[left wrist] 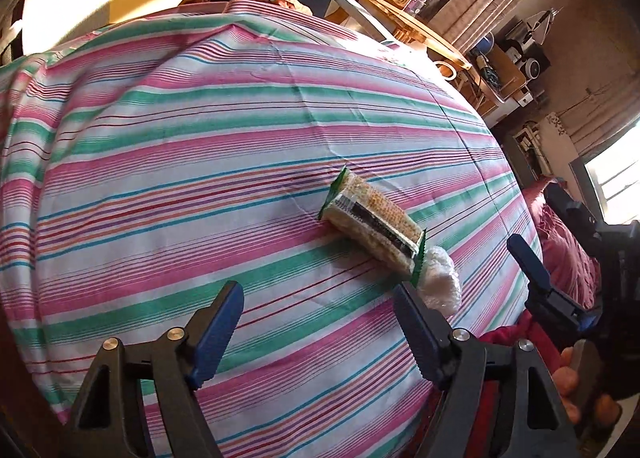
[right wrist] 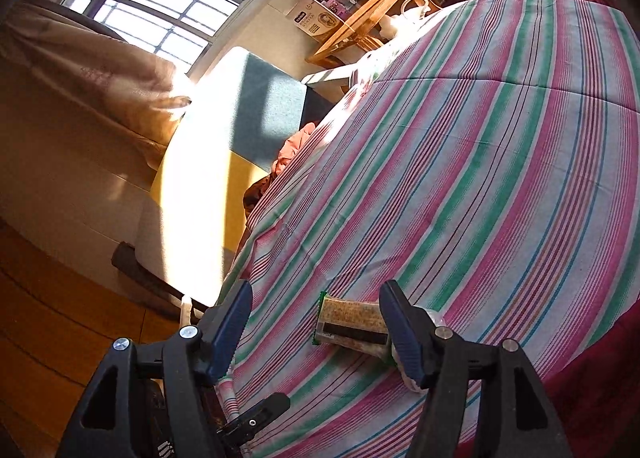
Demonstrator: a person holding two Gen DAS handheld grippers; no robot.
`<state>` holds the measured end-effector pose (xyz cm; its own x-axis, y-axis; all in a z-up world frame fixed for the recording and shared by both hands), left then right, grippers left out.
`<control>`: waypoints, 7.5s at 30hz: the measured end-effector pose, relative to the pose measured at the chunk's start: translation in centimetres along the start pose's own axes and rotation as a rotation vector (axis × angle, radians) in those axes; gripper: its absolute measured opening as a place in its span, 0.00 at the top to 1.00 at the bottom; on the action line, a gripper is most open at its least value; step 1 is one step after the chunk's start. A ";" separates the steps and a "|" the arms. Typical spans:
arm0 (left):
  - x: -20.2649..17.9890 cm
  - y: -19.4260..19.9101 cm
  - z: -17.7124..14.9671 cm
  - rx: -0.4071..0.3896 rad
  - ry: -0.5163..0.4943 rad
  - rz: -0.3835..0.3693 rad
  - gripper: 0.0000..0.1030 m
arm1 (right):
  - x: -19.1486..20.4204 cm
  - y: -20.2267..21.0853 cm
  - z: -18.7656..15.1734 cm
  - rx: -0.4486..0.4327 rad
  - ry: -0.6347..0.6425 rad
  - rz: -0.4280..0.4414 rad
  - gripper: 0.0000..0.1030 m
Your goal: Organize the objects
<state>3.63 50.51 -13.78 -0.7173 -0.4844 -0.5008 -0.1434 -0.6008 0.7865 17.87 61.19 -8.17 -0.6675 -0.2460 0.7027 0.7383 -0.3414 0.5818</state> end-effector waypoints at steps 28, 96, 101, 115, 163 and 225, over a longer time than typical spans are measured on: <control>-1.7 -8.2 3.5 0.026 -0.143 0.187 0.57 | -0.5 -0.1 0.2 0.021 -0.099 0.111 0.30; 8.4 18.3 -9.5 -0.428 -0.179 0.315 0.61 | -1.1 -10.3 -10.4 0.413 0.733 -0.565 0.66; 10.6 19.9 -10.1 -0.444 -0.116 0.334 0.61 | -1.1 -10.2 -10.3 0.406 0.754 -0.573 0.66; 20.8 28.1 -13.3 -0.553 0.185 0.323 0.61 | -0.5 -10.5 -11.2 0.393 0.822 -0.589 0.66; 22.6 27.6 -12.8 -0.526 0.188 0.494 0.52 | 3.0 -10.1 -16.8 0.473 1.031 -0.431 0.66; 22.5 34.9 -18.8 -0.657 0.300 0.806 0.00 | 22.4 -1.7 -36.5 0.208 1.209 0.037 0.57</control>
<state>-4.69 6.73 -4.42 -0.2281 -0.9717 -0.0610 0.7538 -0.2159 0.6206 -1.87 23.14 -8.35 -0.2244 -0.9734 -0.0471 0.6863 -0.1921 0.7015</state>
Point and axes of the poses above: each gripper's, at about its wrist camera, not at the fingertips, and y roughly against the way its jaws point, x to its left, z to its top, the point moved 9 cm from there along -y, roughly the way its jaws point, and after that the axes turned 6 degrees about -z, right-handed, at the moved point
